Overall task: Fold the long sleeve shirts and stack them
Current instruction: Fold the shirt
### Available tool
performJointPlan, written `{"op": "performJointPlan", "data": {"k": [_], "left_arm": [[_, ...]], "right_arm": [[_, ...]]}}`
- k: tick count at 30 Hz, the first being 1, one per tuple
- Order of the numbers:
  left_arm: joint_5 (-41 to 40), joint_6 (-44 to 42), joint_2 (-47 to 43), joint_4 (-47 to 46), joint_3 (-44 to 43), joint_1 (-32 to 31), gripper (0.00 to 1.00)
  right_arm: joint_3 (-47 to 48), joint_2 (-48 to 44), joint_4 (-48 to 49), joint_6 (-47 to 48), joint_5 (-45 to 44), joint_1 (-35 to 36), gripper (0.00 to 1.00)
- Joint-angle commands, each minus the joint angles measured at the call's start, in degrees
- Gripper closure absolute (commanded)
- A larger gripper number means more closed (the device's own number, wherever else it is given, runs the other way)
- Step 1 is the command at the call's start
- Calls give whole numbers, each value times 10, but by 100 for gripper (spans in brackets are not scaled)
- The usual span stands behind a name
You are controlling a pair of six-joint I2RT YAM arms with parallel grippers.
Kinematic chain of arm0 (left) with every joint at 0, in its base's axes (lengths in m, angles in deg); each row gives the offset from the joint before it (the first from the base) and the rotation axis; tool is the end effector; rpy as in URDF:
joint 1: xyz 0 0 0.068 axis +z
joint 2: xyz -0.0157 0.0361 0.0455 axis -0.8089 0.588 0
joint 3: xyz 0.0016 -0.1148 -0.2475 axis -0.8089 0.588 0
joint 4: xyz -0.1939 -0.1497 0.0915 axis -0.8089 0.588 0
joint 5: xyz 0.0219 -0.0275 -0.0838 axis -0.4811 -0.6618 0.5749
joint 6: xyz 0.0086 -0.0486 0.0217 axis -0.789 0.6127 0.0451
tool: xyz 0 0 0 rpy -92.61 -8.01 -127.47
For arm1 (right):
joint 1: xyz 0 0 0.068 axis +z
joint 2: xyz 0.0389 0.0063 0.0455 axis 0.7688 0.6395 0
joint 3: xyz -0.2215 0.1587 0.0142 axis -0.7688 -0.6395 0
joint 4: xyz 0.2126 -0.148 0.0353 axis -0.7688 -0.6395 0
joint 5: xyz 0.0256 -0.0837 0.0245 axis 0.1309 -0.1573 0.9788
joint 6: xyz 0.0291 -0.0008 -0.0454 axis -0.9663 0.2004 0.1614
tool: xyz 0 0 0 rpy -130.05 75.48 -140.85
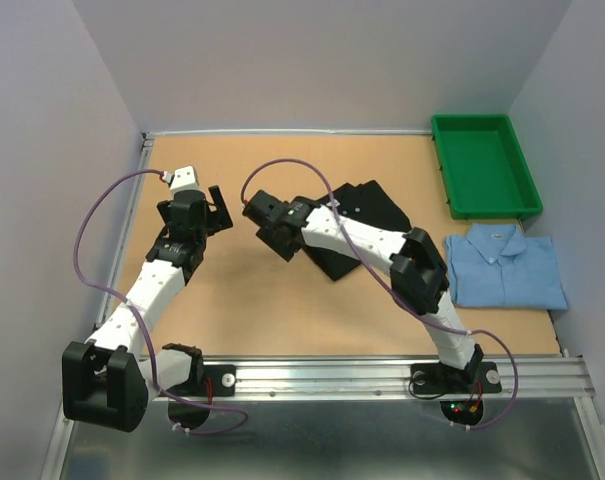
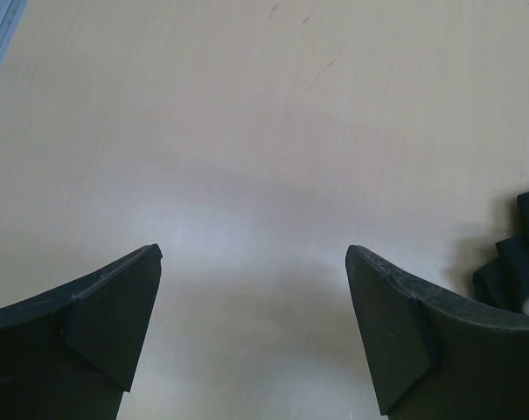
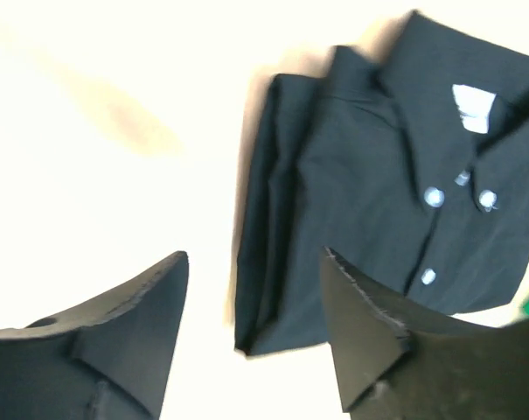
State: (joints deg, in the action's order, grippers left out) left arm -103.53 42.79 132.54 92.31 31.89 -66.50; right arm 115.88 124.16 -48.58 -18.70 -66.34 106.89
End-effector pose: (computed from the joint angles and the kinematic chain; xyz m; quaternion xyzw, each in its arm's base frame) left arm 0.2473 -0.0444 0.2834 -0.1039 0.8169 -0.0184 0.5670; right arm 0.2727 0.3836 0.2246 -0.4108 0.8607 -0.1267 0.2726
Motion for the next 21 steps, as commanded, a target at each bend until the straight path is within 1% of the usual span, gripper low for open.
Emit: {"op": "performJointPlan", "data": {"k": [1, 4, 5, 6, 7, 9, 12, 13, 16, 17, 21], "left_arm": [[2, -1, -6, -19, -7, 1, 2], [5, -2, -6, -19, -7, 1, 2], [7, -2, -4, -20, -6, 1, 2], [9, -1, -4, -21, -6, 1, 2], [15, -2, -3, -21, -6, 1, 2], [22, -1, -3, -21, -5, 0, 2], [45, -1, 0, -21, -1, 1, 2], [54, -1, 1, -34, 0, 1, 2], [96, 7, 12, -39, 0, 1, 2], [115, 13, 17, -40, -1, 0, 2], [163, 36, 29, -40, -2, -1, 2]], "right_arm": [[-16, -108, 15, -62, 68, -52, 36], [-91, -143, 74, -81, 98, -94, 43], [-110, -166, 110, -87, 106, -103, 45], [-129, -174, 130, -92, 117, -113, 50], [-171, -183, 149, -102, 127, -129, 53], [-209, -194, 202, -111, 153, -141, 62], [-271, -193, 257, -120, 159, -145, 66], [-286, -192, 271, -121, 166, -145, 67], [-359, -194, 334, -145, 214, -145, 71], [-391, -195, 360, -149, 243, -145, 72], [-450, -202, 416, -171, 298, -144, 73]]}}
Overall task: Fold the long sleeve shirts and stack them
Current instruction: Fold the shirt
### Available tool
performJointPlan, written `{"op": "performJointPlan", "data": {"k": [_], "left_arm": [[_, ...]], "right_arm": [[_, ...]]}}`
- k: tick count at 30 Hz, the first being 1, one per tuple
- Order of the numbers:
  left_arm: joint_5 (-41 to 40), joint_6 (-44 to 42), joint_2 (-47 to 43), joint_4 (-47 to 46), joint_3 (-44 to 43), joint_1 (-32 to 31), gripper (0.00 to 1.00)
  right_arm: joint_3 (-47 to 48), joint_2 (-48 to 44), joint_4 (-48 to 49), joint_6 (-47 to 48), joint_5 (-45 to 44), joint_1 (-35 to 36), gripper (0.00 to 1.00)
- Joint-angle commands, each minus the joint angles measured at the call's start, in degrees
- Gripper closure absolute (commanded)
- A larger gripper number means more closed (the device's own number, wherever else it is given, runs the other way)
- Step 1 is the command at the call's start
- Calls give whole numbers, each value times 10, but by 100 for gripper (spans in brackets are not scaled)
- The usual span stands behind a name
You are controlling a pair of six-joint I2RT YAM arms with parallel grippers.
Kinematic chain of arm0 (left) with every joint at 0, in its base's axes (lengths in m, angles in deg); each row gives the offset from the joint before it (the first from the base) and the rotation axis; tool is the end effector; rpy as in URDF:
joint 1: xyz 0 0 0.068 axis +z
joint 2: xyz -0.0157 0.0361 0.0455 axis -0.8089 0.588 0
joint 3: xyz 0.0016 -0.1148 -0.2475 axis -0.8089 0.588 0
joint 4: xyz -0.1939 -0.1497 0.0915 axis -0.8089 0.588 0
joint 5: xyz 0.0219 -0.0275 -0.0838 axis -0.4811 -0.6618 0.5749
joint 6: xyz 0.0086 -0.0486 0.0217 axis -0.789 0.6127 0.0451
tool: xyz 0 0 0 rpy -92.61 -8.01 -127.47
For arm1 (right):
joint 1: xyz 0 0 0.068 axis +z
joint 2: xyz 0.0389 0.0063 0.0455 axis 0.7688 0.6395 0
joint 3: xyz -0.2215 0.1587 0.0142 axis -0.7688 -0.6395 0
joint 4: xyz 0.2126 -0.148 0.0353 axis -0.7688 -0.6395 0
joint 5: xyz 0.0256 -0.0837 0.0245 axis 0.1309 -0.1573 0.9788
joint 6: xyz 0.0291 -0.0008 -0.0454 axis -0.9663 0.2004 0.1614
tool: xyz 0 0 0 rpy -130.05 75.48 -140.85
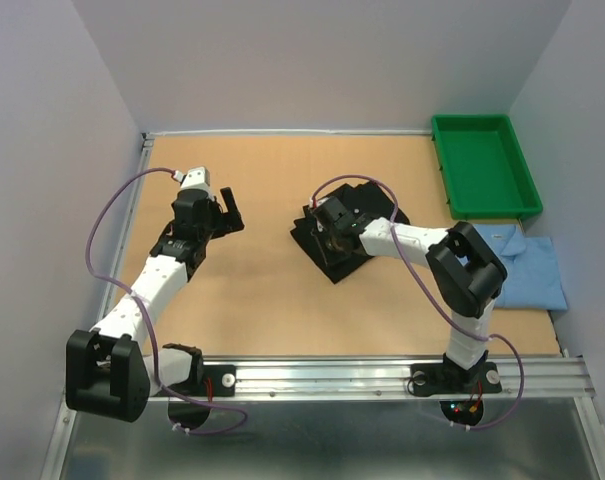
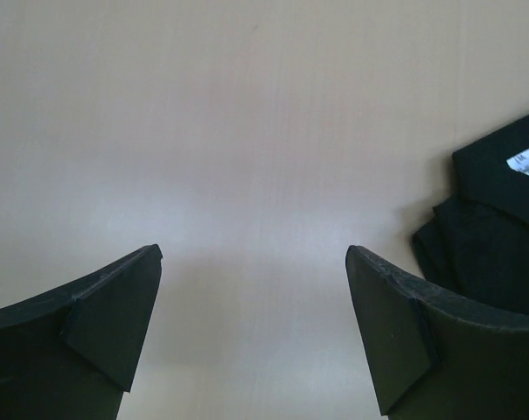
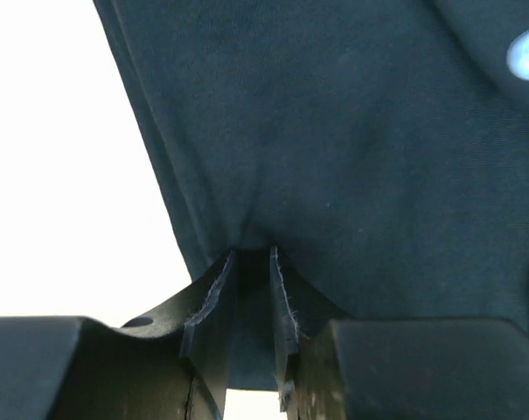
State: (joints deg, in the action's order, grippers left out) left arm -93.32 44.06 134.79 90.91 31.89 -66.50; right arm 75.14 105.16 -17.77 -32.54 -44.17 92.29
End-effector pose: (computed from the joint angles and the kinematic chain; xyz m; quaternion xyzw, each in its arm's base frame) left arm 0.2545 -0.0523 0.2761 -0.0634 0.8292 -0.0952 0.5471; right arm 0.2936 0.2597 0.1755 -0.2196 0.9383 0.0767 0.2558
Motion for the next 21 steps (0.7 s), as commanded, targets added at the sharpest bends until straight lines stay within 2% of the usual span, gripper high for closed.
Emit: {"op": "performJointPlan", "data": {"k": [1, 5, 12, 17, 21], "left_arm": [[82, 29, 8, -29, -2, -3, 2], [132, 80, 31, -59, 0, -16, 2], [129, 146, 125, -76, -35, -84, 2], [112, 204, 191, -81, -56, -92, 3], [104, 214, 223, -100, -57, -92, 10]], "right_arm": [[-61, -13, 115, -38, 83, 3, 73], [-92, -9, 151, -59, 112, 15, 73], [-112, -14, 187, -90, 139, 42, 69], [-111, -72, 187, -74, 98, 42, 58], [-95, -113, 186, -49, 64, 41, 54]]}}
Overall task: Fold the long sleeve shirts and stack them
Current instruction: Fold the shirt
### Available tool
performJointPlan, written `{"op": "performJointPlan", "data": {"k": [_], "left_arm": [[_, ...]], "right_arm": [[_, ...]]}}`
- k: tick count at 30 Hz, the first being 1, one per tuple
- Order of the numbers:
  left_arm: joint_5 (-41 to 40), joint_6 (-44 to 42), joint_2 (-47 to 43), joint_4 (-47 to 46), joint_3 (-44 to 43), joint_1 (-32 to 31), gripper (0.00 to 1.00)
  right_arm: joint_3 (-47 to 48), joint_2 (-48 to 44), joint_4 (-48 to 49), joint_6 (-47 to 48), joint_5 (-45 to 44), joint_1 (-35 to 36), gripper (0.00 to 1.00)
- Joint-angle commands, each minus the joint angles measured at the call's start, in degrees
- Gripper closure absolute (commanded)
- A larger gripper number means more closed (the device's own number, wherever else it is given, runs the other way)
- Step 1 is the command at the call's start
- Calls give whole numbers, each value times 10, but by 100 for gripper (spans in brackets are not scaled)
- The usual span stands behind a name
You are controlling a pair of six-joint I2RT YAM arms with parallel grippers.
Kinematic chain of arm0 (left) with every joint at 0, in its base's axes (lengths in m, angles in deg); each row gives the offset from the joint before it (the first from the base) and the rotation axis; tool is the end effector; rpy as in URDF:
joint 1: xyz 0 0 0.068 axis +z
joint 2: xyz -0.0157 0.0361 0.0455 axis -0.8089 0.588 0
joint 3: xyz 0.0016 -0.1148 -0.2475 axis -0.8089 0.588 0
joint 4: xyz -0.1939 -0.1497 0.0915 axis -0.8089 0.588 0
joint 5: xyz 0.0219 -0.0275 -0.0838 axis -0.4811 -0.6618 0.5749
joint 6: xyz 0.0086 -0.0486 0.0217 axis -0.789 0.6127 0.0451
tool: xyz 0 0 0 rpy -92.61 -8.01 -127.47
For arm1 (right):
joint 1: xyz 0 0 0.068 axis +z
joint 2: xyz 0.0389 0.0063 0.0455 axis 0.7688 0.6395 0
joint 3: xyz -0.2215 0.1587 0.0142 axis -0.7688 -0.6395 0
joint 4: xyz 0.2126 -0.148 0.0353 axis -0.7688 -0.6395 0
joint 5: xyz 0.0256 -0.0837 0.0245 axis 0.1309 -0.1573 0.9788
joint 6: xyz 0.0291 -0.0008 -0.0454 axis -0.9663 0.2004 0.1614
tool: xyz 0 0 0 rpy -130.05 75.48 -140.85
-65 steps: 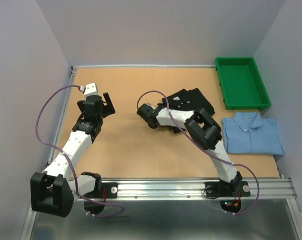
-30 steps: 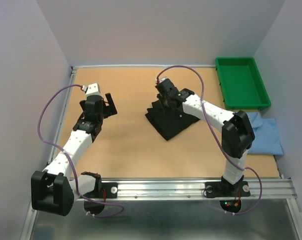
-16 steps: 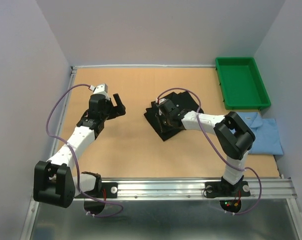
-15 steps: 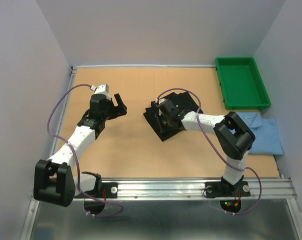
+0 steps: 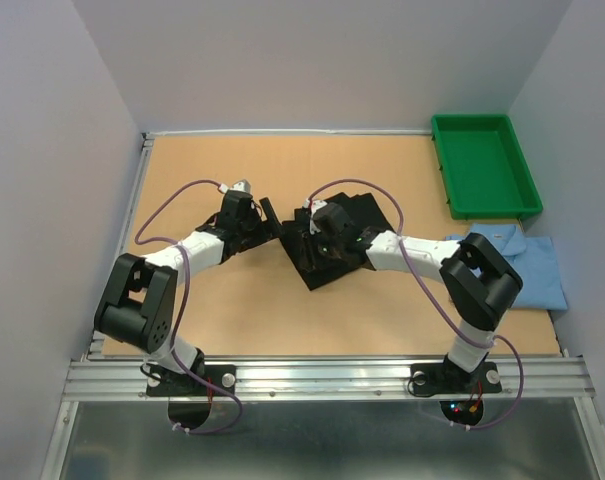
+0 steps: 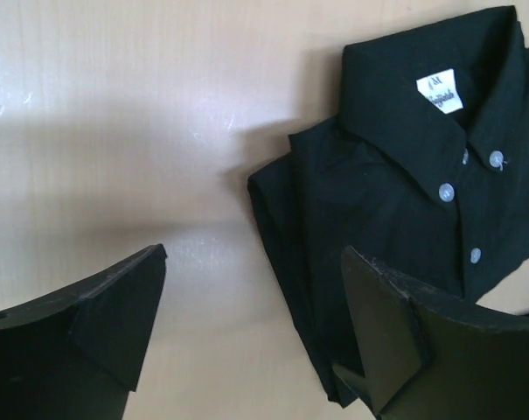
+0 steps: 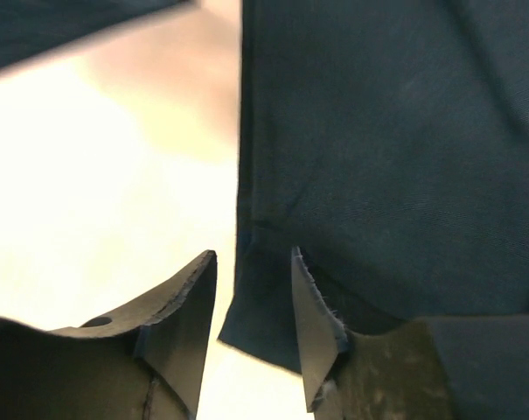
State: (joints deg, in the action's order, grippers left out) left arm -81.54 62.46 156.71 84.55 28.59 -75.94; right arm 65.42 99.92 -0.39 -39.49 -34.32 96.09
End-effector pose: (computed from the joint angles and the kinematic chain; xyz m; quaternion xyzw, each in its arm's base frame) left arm 0.2973 -0.1233 0.2017 -0.0820 0.8823 -0.2573 0.3855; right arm 0.2633 0.2745 0.1787 -0.2116 0.9046 0.2275 0.2918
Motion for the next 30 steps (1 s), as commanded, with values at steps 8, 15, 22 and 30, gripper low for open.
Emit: {"op": "performJointPlan", "data": {"k": [8, 15, 22, 30], "left_arm": [[19, 10, 44, -110, -4, 3, 30], [59, -24, 91, -158, -1, 9, 36], [92, -13, 110, -214, 28, 32, 43], [156, 8, 120, -291, 66, 32, 46]], "right_arm": [[62, -58, 11, 59, -84, -12, 51], [119, -24, 11, 65, -78, -22, 51], [160, 11, 11, 68, -65, -29, 51], [217, 70, 11, 64, -49, -35, 51]]}}
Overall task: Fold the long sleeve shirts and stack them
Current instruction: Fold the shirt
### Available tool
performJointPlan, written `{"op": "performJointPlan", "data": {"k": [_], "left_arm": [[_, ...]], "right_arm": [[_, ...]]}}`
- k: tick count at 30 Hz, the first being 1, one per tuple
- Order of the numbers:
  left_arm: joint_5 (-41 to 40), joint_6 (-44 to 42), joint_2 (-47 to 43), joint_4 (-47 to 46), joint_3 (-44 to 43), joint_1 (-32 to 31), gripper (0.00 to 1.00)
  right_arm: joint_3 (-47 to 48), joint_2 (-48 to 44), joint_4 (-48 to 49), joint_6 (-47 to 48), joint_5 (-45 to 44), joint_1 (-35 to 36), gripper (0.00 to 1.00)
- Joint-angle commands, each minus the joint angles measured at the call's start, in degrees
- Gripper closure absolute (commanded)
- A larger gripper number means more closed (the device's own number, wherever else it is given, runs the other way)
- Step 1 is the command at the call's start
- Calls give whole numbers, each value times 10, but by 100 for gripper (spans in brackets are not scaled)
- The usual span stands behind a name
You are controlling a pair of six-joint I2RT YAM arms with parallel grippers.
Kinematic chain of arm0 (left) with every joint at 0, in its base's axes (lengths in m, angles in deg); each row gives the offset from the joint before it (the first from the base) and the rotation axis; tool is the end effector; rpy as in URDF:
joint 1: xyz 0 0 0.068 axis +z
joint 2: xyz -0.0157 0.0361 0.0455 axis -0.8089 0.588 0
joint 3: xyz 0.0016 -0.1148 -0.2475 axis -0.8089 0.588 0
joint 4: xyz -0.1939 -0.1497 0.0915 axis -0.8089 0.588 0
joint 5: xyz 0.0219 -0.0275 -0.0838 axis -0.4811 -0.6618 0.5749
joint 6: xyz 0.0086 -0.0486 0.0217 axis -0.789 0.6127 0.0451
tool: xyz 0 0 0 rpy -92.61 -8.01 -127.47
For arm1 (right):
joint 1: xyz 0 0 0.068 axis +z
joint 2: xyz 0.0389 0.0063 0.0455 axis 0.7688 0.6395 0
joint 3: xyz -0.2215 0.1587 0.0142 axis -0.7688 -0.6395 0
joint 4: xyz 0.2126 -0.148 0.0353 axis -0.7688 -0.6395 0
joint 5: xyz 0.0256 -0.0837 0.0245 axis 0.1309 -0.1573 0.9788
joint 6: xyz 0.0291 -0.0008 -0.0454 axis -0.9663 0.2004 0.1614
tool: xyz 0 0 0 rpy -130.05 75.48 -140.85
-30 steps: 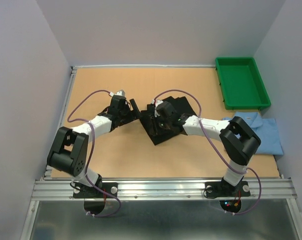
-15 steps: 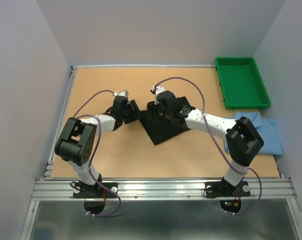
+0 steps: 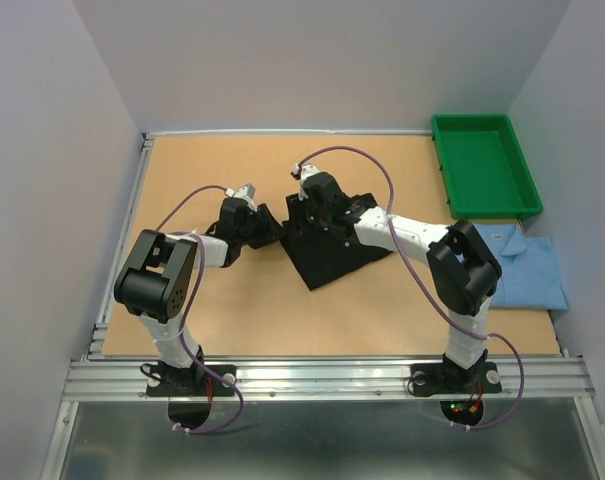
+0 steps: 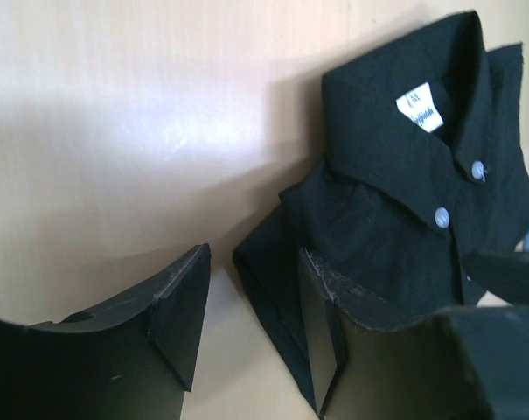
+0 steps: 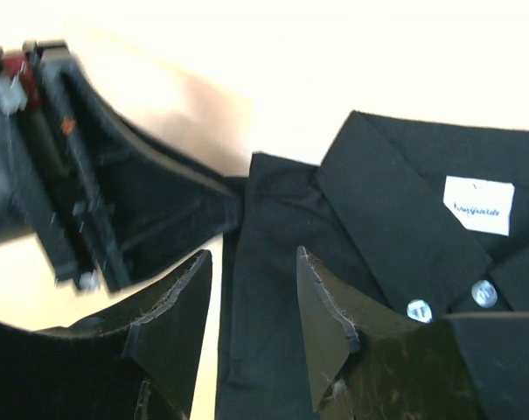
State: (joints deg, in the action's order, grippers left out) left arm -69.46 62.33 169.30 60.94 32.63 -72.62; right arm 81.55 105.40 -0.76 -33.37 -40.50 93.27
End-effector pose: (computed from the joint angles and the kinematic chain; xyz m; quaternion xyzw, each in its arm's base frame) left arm 0.3222 -0.1198 0.1505 -0.0451 0.8495 -0.3461 0.3955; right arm 0.3188 0.2954 0.2302 -0.2076 0.8680 0.2005 0.4041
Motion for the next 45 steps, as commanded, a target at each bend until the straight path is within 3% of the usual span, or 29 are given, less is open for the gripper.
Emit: {"op": "performJointPlan", "data": {"k": [1, 9, 11, 14, 17, 18, 20, 21, 45], "left_arm": [[38, 11, -7, -71, 35, -1, 48], [53, 27, 10, -102, 53, -1, 59], [56, 32, 14, -115, 57, -1, 72], [62, 37, 20, -134, 62, -1, 80], [66, 48, 26, -165, 73, -1, 81], [67, 51, 30, -177, 79, -1, 90], [75, 60, 35, -199, 83, -1, 91], [77, 63, 40, -204, 84, -1, 97], [87, 103, 44, -259, 112, -1, 100]], "right_arm": [[61, 29, 15, 1, 13, -7, 51], [99, 84, 15, -13, 14, -12, 51], [106, 95, 15, -12, 19, -12, 51], [111, 103, 15, -12, 21, -12, 51], [118, 113, 15, -8, 36, -12, 50], [120, 116, 15, -8, 37, -12, 50], [125, 119, 15, -6, 34, -12, 50], [129, 121, 15, -1, 28, -12, 50], [147, 161, 10, 40, -9, 9, 53]]}}
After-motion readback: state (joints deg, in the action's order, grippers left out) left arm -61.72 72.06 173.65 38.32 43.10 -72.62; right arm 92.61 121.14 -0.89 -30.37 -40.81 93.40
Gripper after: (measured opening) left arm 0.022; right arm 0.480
